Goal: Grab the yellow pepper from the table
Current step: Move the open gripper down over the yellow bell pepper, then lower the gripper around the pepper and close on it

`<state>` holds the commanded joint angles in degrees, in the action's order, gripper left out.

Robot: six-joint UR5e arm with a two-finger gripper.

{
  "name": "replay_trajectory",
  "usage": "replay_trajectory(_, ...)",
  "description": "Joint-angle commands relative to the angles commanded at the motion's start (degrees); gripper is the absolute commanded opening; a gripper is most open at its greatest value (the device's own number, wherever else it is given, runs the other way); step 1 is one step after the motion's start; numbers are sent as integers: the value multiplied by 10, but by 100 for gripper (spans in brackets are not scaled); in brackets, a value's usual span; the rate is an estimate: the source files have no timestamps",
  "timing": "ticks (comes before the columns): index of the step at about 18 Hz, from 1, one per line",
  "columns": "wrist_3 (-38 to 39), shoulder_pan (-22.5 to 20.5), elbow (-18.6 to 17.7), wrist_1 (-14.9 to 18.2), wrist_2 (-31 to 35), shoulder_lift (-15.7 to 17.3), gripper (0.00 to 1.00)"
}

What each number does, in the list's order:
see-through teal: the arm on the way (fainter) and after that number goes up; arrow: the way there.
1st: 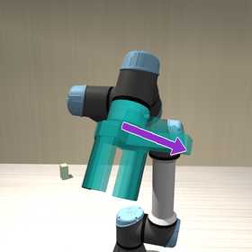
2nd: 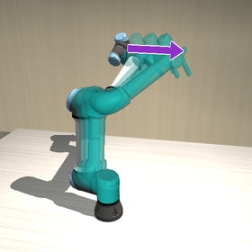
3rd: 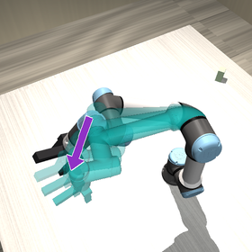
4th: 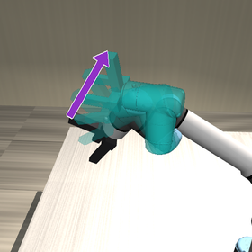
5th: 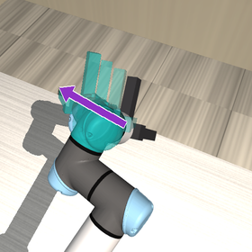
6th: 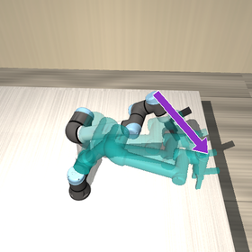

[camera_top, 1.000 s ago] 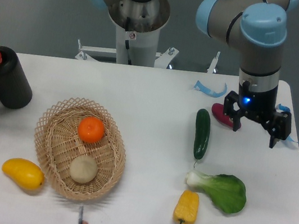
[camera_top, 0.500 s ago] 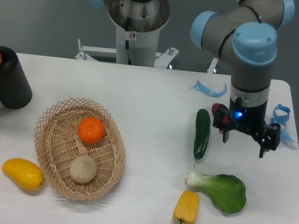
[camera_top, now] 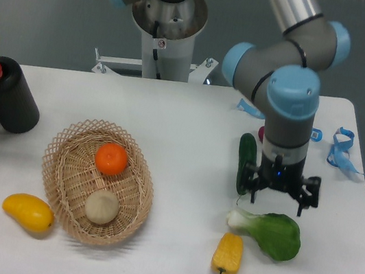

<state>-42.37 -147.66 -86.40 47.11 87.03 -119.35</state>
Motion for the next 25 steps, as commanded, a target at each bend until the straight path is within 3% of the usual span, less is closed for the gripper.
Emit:
replay_trajectory(13,31,21,25,-19,-39,-62,100)
replay_trajectory(25,26,28,19,-31,-39,-81,100)
